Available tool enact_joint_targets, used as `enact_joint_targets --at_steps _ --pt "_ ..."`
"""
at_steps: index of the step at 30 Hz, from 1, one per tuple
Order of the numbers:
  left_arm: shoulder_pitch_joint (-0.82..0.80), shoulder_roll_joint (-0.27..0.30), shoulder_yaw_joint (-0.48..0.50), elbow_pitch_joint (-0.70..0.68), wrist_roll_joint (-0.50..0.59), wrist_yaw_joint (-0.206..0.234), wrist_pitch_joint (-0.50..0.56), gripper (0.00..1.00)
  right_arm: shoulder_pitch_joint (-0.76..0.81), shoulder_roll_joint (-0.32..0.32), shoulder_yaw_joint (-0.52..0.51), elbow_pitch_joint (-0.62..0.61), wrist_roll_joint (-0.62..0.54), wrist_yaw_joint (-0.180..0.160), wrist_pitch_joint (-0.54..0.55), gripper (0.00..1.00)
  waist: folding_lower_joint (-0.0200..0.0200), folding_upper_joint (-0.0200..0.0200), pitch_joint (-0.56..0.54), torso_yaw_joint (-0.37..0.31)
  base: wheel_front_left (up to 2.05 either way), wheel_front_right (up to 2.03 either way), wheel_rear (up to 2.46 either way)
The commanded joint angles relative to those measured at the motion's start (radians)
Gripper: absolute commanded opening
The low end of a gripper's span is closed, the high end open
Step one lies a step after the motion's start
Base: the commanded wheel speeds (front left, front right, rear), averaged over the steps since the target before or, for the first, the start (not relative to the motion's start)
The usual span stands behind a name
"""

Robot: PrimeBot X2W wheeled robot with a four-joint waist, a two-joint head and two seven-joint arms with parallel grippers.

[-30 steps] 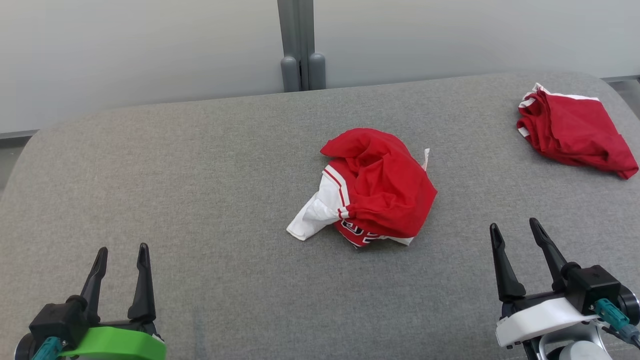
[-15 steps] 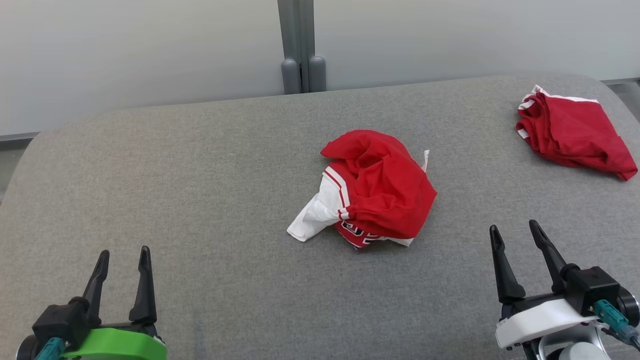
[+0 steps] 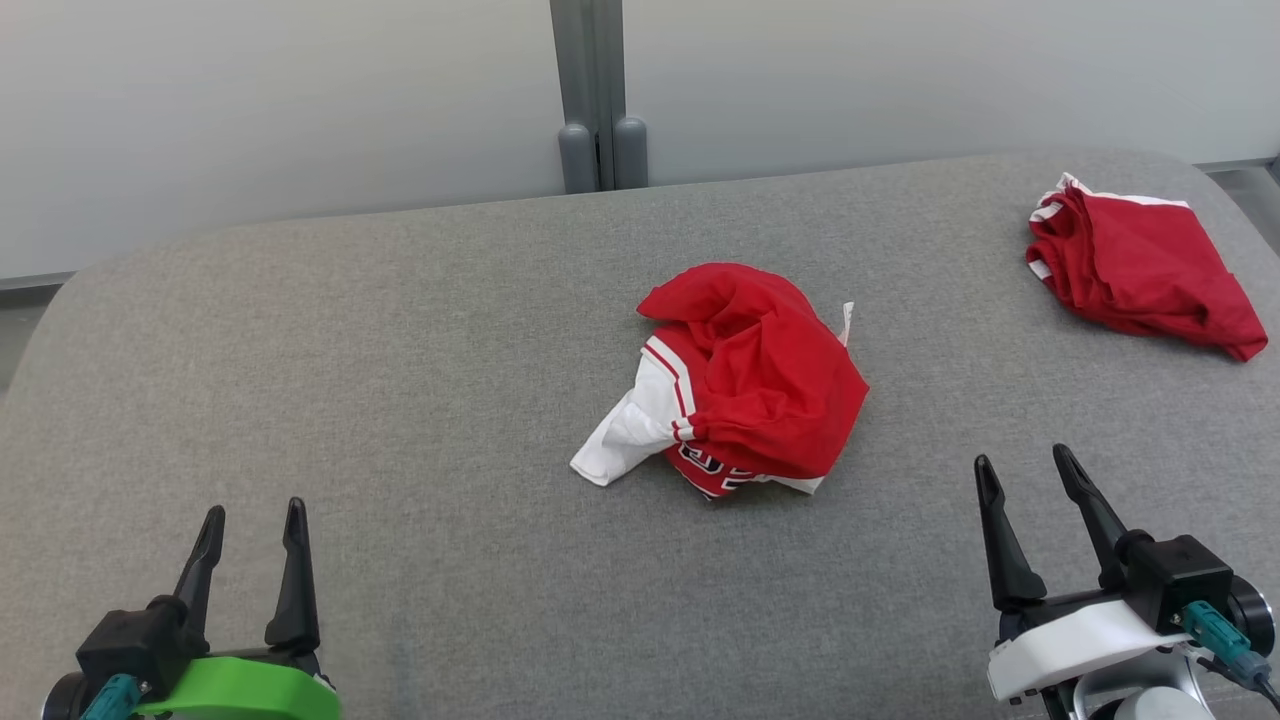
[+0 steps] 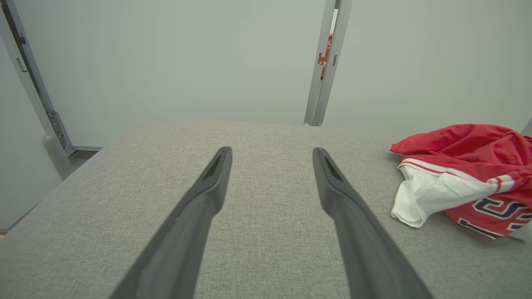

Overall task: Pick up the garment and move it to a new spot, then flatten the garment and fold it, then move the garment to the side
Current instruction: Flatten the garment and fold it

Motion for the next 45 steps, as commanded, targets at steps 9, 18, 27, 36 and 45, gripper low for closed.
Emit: enact_joint_targets --at_steps 9,18,27,36,45 --pt "-0.174 0.014 -0.069 0.068 0.037 -0.011 0.02 1.0 -0.033 -0.009 0.02 0.008 0.002 -0.001 -0.003 1.0 0.0 0.0 0.046 -0.037 0.0 0.0 0.0" --pt "-0.436 0.015 -0.196 0.176 0.069 -0.024 0.05 1.0 -0.09 -0.012 0.031 0.021 0.01 -0.001 -0.011 1.0 0.0 0.0 0.154 -0.137 0.0 0.0 0.0" --pt "-0.645 0.034 -0.366 0.376 0.04 -0.026 0.072 1.0 -0.14 0.006 0.024 0.045 0.018 -0.001 -0.019 1.0 0.0 0.0 0.246 -0.235 0.0 0.0 0.0" --pt "-0.7 0.021 -0.526 0.575 -0.075 -0.024 0.101 1.0 -0.154 0.015 0.013 0.05 0.014 -0.001 -0.019 1.0 0.0 0.0 0.257 -0.248 0.0 0.0 0.0" --pt "-0.703 0.007 -0.659 0.693 -0.172 -0.024 0.155 1.0 -0.158 0.017 0.009 0.049 0.005 -0.001 -0.019 1.0 0.0 0.0 0.245 -0.228 0.0 0.0 0.0"
